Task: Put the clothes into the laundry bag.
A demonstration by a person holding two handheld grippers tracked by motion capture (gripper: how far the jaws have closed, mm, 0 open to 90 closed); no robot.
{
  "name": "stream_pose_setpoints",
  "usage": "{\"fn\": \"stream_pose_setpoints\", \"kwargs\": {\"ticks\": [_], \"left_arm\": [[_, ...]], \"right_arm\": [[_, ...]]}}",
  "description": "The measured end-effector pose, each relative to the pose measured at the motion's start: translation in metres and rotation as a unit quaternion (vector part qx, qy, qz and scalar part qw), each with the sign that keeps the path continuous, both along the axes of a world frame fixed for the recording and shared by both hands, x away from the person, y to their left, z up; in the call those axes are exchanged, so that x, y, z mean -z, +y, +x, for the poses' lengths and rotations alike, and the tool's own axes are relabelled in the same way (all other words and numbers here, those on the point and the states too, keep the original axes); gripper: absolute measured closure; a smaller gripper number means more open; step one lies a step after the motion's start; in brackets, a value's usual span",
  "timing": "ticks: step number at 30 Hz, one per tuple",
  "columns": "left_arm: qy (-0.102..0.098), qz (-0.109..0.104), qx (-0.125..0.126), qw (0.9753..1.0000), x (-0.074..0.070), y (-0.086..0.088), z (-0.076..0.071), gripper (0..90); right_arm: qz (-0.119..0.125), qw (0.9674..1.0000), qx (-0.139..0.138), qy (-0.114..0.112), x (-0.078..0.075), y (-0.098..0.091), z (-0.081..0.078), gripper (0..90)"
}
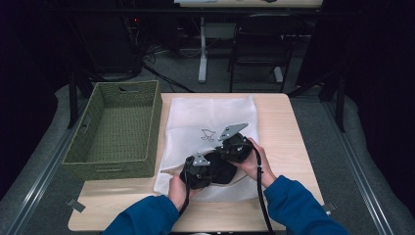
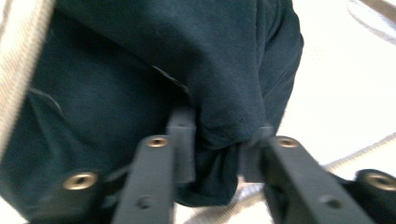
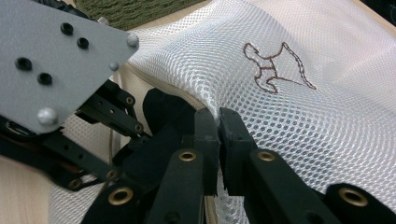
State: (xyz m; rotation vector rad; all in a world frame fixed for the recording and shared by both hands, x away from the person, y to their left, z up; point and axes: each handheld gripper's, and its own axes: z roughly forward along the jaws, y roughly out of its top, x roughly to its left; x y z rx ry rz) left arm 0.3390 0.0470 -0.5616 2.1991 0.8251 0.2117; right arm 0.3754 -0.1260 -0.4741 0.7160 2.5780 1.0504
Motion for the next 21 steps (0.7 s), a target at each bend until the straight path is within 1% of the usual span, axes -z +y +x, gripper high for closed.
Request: {"fn": "stream_pose_setpoints", "kwargs": {"ticks": [1, 2, 5, 7, 8, 9, 11, 13, 15, 16, 17, 18, 19, 20, 21], "left_arm": [[-0.002, 0.001, -0.003, 1.0, -0.001, 0.0, 0.001, 78.5], [-0.008, -0.001, -0.009, 0.9999, -0.002, 0.001, 0.002, 79.5], [-0.017, -0.01, -0.027, 0.9994, -0.007, 0.005, 0.009, 80.5], [-0.027, -0.017, -0.042, 0.9986, -0.01, 0.007, 0.014, 80.7], [-0.027, -0.017, -0.042, 0.9986, -0.01, 0.007, 0.014, 80.7], [-0.033, -0.028, -0.056, 0.9975, -0.013, 0.007, 0.017, 80.7], [-0.034, -0.03, -0.06, 0.9971, -0.014, 0.006, 0.02, 80.7], [-0.044, -0.03, -0.065, 0.9965, -0.015, 0.005, 0.021, 80.6], [-0.053, -0.035, -0.074, 0.9953, -0.016, 0.004, 0.022, 80.6], [-0.053, -0.035, -0.074, 0.9953, -0.016, 0.004, 0.022, 80.7], [-0.06, -0.035, -0.077, 0.9947, -0.017, 0.004, 0.022, 80.6], [-0.073, -0.041, -0.09, 0.9925, -0.019, 0.003, 0.022, 80.6], [-0.073, -0.041, -0.09, 0.9925, -0.019, 0.003, 0.022, 80.6], [-0.082, -0.041, -0.091, 0.9917, -0.02, 0.004, 0.023, 80.6], [-0.08, -0.049, -0.097, 0.9909, -0.021, 0.003, 0.024, 80.6]], "right_arm": [[0.0, 1.0, -0.001, 0.0, 0.0, 0.0, 0.0, 87.5], [0.001, 1.0, -0.002, -0.001, -0.001, 0.0, 0.0, 87.5], [0.011, 0.9999, -0.004, 0.001, -0.003, 0.0, 0.0, 87.6], [0.016, 0.9999, -0.004, 0.0, -0.006, 0.0, -0.001, 87.6], [0.02, 0.9998, -0.002, 0.002, -0.007, 0.0, -0.002, 87.6], [0.022, 0.9997, -0.004, -0.002, -0.008, 0.0, -0.002, 87.6], [0.027, 0.9996, -0.004, -0.006, -0.011, -0.001, -0.002, 87.5], [0.031, 0.9995, 0.001, -0.005, -0.013, -0.001, -0.003, 87.4], [0.033, 0.9994, 0.003, -0.009, -0.013, -0.003, -0.002, 87.4], [0.033, 0.9994, 0.003, -0.009, -0.013, -0.003, -0.002, 87.4], [0.037, 0.9993, 0.005, -0.009, -0.014, -0.004, -0.002, 87.5], [0.04, 0.9991, 0.007, -0.008, -0.014, -0.005, -0.002, 87.4], [0.043, 0.999, 0.006, -0.01, -0.015, -0.005, -0.002, 87.4], [0.043, 0.999, 0.006, -0.01, -0.015, -0.005, -0.002, 87.4], [0.048, 0.9988, 0.007, -0.01, -0.016, -0.006, -0.002, 87.4]]}}
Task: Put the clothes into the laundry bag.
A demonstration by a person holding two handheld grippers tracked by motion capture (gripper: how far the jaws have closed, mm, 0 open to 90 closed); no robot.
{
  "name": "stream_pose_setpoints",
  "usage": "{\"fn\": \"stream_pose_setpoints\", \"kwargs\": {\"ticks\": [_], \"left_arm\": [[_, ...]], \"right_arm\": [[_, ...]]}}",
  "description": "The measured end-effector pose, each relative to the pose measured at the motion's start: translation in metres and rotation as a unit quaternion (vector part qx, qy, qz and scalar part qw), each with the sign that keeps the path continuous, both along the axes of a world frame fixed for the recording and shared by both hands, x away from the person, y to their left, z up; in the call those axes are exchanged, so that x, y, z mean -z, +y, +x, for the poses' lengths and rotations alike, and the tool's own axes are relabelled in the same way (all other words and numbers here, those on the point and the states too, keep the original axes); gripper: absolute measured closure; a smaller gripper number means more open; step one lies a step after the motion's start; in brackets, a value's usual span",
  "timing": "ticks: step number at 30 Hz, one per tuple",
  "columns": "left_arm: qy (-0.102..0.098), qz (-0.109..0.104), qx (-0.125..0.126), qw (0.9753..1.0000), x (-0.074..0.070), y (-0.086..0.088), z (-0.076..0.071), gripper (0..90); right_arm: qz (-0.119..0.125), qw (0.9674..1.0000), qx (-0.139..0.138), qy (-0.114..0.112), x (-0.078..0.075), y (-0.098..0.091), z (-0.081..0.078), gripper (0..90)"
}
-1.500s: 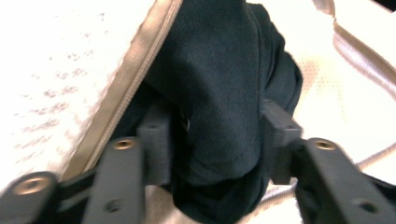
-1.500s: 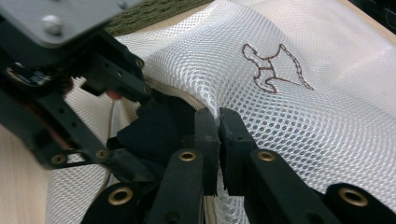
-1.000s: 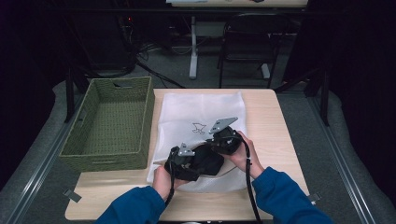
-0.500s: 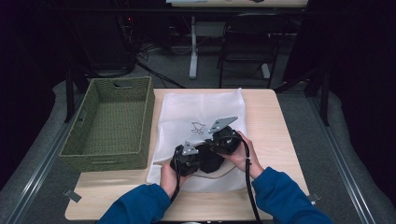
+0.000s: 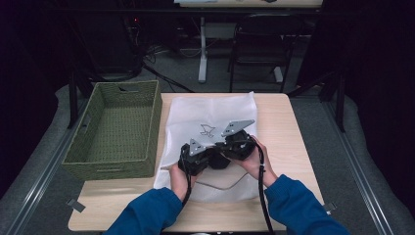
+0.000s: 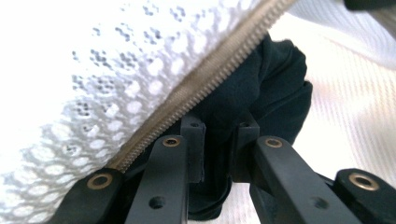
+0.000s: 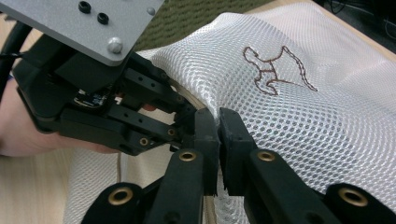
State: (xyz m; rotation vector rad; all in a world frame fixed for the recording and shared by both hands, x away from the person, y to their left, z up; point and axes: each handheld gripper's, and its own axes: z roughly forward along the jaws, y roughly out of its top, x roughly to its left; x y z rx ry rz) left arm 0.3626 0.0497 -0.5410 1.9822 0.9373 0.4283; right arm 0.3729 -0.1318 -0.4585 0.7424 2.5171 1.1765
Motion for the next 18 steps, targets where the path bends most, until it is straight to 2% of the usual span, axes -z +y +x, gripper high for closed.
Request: {"fn": "stream_pose_setpoints", "kwargs": {"ticks": [1, 3, 6, 8, 11, 12, 13, 16, 17, 18], "left_arm": [[0.002, 0.005, 0.004, 1.0, 0.0, 0.001, 0.001, 80.4], [0.027, 0.018, 0.017, 0.9993, 0.006, 0.0, 0.002, 78.0], [0.042, 0.03, 0.032, 0.9982, 0.011, 0.0, 0.001, 70.8], [0.046, 0.026, 0.034, 0.998, 0.012, 0.0, 0.0, 64.3], [0.05, 0.037, 0.044, 0.9971, 0.011, 0.001, -0.002, 53.3], [0.055, 0.047, 0.049, 0.9962, 0.011, 0.001, -0.006, 49.2], [0.061, 0.047, 0.05, 0.9958, 0.011, 0.001, -0.009, 44.1], [0.067, 0.053, 0.051, 0.9951, 0.007, 0.005, -0.015, 36.7], [0.067, 0.053, 0.051, 0.9951, 0.007, 0.005, -0.015, 35.0], [0.071, 0.043, 0.044, 0.9956, 0.005, 0.008, -0.021, 33.7]], "right_arm": [[0.003, 1.0, 0.0, 0.002, -0.001, 0.0, 0.0, 87.4], [-0.007, 0.9999, -0.001, 0.009, 0.004, 0.0, 0.002, 87.3], [-0.017, 0.9997, 0.002, 0.019, 0.011, -0.002, 0.004, 87.4], [-0.017, 0.9997, 0.003, 0.02, 0.012, -0.003, 0.005, 87.4], [-0.018, 0.9997, 0.004, 0.017, 0.011, -0.003, 0.004, 87.3], [-0.019, 0.9997, 0.003, 0.017, 0.011, -0.003, 0.005, 87.3], [-0.019, 0.9996, 0.005, 0.018, 0.011, -0.002, 0.004, 87.3], [-0.02, 0.9996, 0.005, 0.017, 0.011, -0.003, 0.005, 87.2], [-0.02, 0.9996, 0.005, 0.017, 0.011, -0.003, 0.005, 87.2], [-0.02, 0.9996, 0.006, 0.017, 0.011, -0.003, 0.004, 87.2]]}}
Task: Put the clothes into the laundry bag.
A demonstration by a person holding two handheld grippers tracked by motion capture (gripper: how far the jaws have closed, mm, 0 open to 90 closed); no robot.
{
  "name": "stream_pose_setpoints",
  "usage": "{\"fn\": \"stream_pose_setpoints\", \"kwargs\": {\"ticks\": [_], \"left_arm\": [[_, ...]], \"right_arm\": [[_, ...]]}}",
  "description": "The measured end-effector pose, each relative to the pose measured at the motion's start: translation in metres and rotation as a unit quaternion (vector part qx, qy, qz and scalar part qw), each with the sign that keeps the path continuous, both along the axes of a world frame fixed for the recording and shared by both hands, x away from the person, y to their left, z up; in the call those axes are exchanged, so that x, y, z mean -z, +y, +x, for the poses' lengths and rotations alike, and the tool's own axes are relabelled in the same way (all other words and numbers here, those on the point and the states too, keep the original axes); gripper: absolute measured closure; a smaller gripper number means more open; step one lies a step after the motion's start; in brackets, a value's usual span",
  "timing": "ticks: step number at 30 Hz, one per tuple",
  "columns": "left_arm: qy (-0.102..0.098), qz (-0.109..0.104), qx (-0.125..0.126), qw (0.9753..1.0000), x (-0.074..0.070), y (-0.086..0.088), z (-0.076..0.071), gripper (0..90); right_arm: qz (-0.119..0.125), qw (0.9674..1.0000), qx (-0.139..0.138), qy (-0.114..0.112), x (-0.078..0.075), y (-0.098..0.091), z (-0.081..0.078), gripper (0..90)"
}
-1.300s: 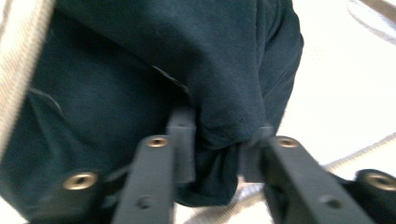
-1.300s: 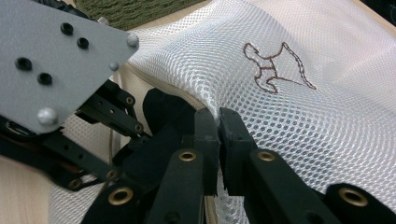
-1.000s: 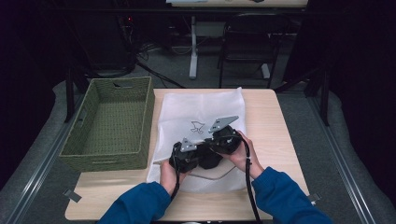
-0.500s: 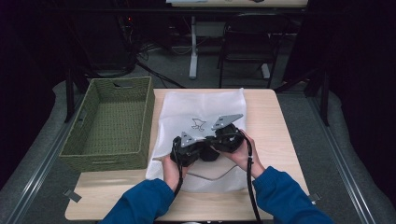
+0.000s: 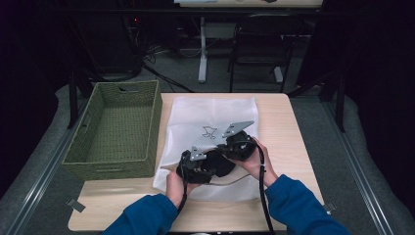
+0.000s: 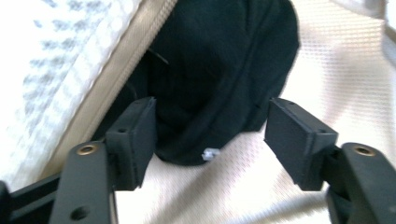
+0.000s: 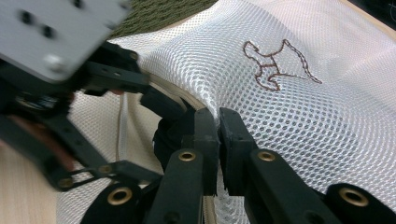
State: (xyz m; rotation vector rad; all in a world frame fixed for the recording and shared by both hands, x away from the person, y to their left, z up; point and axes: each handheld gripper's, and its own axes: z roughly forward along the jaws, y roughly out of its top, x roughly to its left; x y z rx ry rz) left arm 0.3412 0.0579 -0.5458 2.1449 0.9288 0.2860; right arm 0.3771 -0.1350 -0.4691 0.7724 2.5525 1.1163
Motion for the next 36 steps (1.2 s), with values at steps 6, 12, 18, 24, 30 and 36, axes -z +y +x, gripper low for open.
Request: {"fn": "stream_pose_setpoints", "kwargs": {"ticks": [6, 12, 18, 24, 30, 36], "left_arm": [[-0.011, 0.01, 0.001, 0.9999, 0.005, -0.009, -0.01, 31.4], [-0.029, 0.016, -0.019, 0.9993, 0.015, -0.016, -0.003, 36.3], [-0.032, 0.024, -0.037, 0.9985, 0.026, -0.022, 0.002, 60.6], [-0.039, 0.012, -0.038, 0.9984, 0.024, -0.022, 0.006, 76.2], [-0.046, -0.006, -0.05, 0.9977, 0.02, -0.024, 0.014, 76.9], [-0.063, -0.038, -0.084, 0.9937, 0.011, -0.029, 0.028, 76.9]], "right_arm": [[-0.001, 1.0, -0.002, 0.0, 0.0, 0.001, 0.0, 87.2], [0.001, 1.0, -0.001, 0.004, 0.0, 0.001, 0.0, 86.8], [0.015, 0.9998, 0.002, 0.012, 0.0, 0.0, 0.0, 86.6], [0.013, 0.9996, 0.0, 0.026, 0.003, 0.0, 0.002, 87.2], [0.025, 0.9994, 0.003, 0.023, -0.002, -0.001, 0.002, 87.4], [0.056, 0.998, 0.01, 0.025, -0.012, -0.006, 0.001, 87.6]]}}
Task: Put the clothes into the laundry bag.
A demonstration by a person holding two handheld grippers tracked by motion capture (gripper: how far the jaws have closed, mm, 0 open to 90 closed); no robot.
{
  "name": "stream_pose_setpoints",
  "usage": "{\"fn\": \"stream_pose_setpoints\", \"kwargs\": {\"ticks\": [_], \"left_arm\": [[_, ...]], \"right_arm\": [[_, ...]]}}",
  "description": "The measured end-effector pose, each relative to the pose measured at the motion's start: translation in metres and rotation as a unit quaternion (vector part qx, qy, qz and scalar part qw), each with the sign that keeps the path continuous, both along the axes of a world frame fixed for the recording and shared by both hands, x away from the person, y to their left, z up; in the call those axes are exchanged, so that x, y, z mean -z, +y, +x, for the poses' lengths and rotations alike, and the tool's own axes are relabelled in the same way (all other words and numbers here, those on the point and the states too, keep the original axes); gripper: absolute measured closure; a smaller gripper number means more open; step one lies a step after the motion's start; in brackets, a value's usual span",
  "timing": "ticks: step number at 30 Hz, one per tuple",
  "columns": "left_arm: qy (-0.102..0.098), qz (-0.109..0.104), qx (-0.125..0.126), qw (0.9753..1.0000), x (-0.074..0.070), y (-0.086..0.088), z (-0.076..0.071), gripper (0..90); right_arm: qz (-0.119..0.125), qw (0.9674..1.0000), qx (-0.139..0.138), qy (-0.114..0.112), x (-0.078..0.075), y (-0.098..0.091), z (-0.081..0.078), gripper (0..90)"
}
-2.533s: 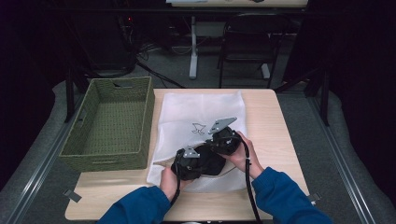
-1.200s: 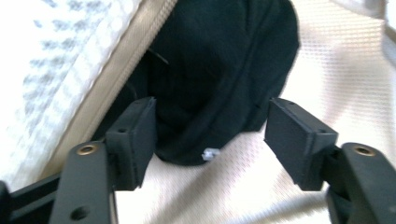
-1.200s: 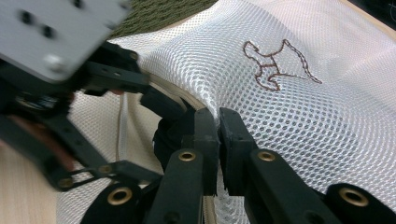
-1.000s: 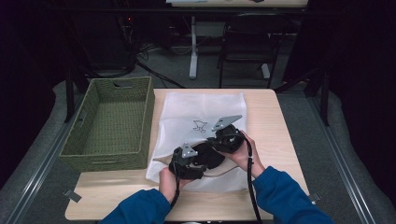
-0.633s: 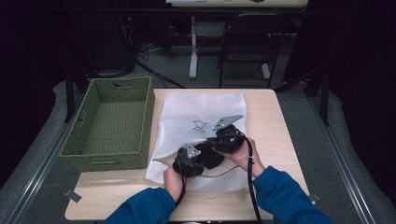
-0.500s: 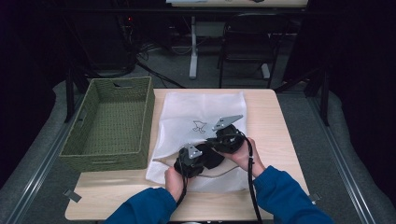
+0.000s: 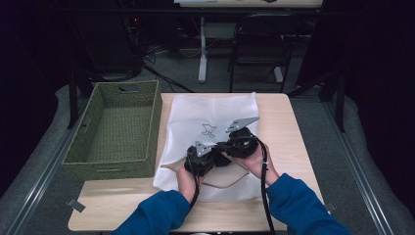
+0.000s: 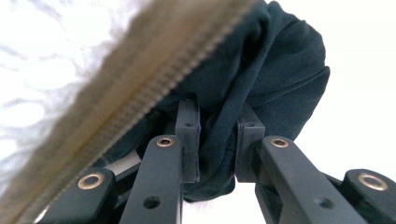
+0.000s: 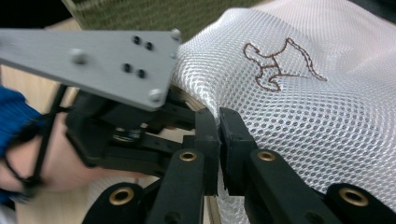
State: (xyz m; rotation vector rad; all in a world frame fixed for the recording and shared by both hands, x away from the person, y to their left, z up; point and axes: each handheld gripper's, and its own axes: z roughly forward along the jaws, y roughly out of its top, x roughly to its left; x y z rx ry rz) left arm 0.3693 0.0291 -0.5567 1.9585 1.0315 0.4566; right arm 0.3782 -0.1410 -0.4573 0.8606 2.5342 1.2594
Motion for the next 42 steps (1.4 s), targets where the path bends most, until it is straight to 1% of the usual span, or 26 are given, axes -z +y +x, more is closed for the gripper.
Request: {"fn": "stream_pose_setpoints", "kwargs": {"ticks": [3, 4, 5, 6, 7, 8, 9, 12, 13, 14, 16, 18, 19, 20, 22, 25, 26, 28, 35, 36, 37, 38, 39, 40, 41, 42], "left_arm": [[-0.003, -0.003, -0.005, 1.0, -0.002, -0.002, 0.004, 76.7], [0.005, -0.003, -0.008, 0.9999, 0.0, -0.004, 0.008, 76.4], [0.005, -0.003, -0.008, 0.9999, 0.0, -0.004, 0.008, 75.4], [0.023, -0.001, -0.002, 0.9997, 0.002, -0.002, 0.009, 74.1], [0.023, -0.001, -0.002, 0.9997, 0.002, -0.002, 0.009, 72.5], [0.031, 0.003, 0.003, 0.9995, 0.002, -0.001, 0.008, 71.3], [0.031, 0.003, 0.003, 0.9995, 0.002, -0.001, 0.008, 69.9], [0.043, 0.006, 0.017, 0.9989, 0.002, 0.001, 0.004, 66.3], [0.039, 0.01, 0.022, 0.9989, 0.001, 0.001, 0.003, 60.5], [0.049, 0.013, 0.037, 0.9981, 0.0, 0.002, -0.001, 58.6], [0.052, 0.01, 0.038, 0.9979, 0.0, 0.003, -0.004, 57.2], [0.05, 0.019, 0.055, 0.9971, -0.004, 0.006, -0.009, 52.7], [0.05, 0.019, 0.055, 0.9971, -0.004, 0.006, -0.009, 48.3], [0.051, 0.017, 0.056, 0.997, -0.005, 0.008, -0.01, 48.3], [0.062, 0.013, 0.064, 0.996, -0.009, 0.016, -0.014, 45.1], [0.064, 0.017, 0.072, 0.9952, -0.011, 0.022, -0.017, 42.7], [0.072, 0.017, 0.078, 0.9942, -0.012, 0.026, -0.021, 42.4], [0.077, 0.018, 0.083, 0.9934, -0.014, 0.029, -0.024, 41.5], [0.065, 0.026, 0.109, 0.9915, -0.027, 0.041, -0.035, 39.8], [0.061, 0.035, 0.115, 0.9909, -0.029, 0.043, -0.037, 39.7], [0.061, 0.035, 0.115, 0.9909, -0.029, 0.043, -0.037, 39.7], [0.048, 0.053, 0.118, 0.9904, -0.034, 0.048, -0.039, 39.9], [0.048, 0.053, 0.118, 0.9904, -0.034, 0.048, -0.039, 40.4], [0.036, 0.056, 0.111, 0.9916, -0.039, 0.056, -0.036, 40.4], [0.036, 0.056, 0.111, 0.9916, -0.039, 0.056, -0.036, 40.4], [0.022, 0.058, 0.097, 0.9933, -0.043, 0.064, -0.033, 40.4]], "right_arm": [[0.011, 0.9999, 0.001, 0.001, -0.004, -0.002, -0.001, 87.5], [0.003, 1.0, 0.005, 0.002, -0.003, -0.003, 0.0, 87.4], [0.003, 1.0, 0.005, 0.002, -0.003, -0.003, 0.0, 87.4], [-0.013, 0.9999, 0.008, 0.006, 0.003, -0.004, 0.002, 87.2], [-0.021, 0.9997, 0.01, 0.008, 0.006, -0.003, 0.003, 87.1], [-0.027, 0.9995, 0.01, 0.011, 0.008, -0.003, 0.003, 87.0], [-0.027, 0.9995, 0.01, 0.011, 0.008, -0.003, 0.003, 87.0], [-0.036, 0.9992, 0.009, 0.012, 0.01, -0.001, 0.004, 87.1], [-0.039, 0.9991, 0.008, 0.013, 0.01, 0.0, 0.004, 86.9], [-0.04, 0.999, 0.008, 0.016, 0.01, 0.0, 0.004, 86.8], [-0.042, 0.999, 0.008, 0.016, 0.011, 0.0, 0.004, 86.8], [-0.044, 0.9989, 0.008, 0.018, 0.011, 0.0, 0.005, 86.6], [-0.044, 0.9989, 0.008, 0.018, 0.011, 0.0, 0.005, 86.6], [-0.045, 0.9988, 0.01, 0.018, 0.011, 0.0, 0.005, 86.5], [-0.046, 0.9987, 0.011, 0.021, 0.012, -0.001, 0.005, 86.6], [-0.046, 0.9986, 0.014, 0.023, 0.011, -0.002, 0.005, 86.6], [-0.049, 0.9984, 0.015, 0.023, 0.011, -0.002, 0.005, 86.6], [-0.05, 0.9984, 0.013, 0.023, 0.012, -0.002, 0.005, 86.5], [-0.052, 0.9982, 0.013, 0.026, 0.012, -0.002, 0.005, 86.4], [-0.052, 0.9982, 0.012, 0.027, 0.012, -0.001, 0.005, 86.3], [-0.052, 0.9982, 0.012, 0.027, 0.012, -0.001, 0.005, 86.3], [-0.053, 0.9982, 0.012, 0.028, 0.012, -0.002, 0.005, 86.3], [-0.053, 0.9982, 0.012, 0.028, 0.012, -0.002, 0.005, 86.3], [-0.052, 0.9981, 0.012, 0.029, 0.012, -0.002, 0.005, 86.3], [-0.052, 0.9981, 0.012, 0.029, 0.012, -0.002, 0.005, 86.3], [-0.053, 0.9981, 0.011, 0.03, 0.013, -0.002, 0.005, 86.3]]}}
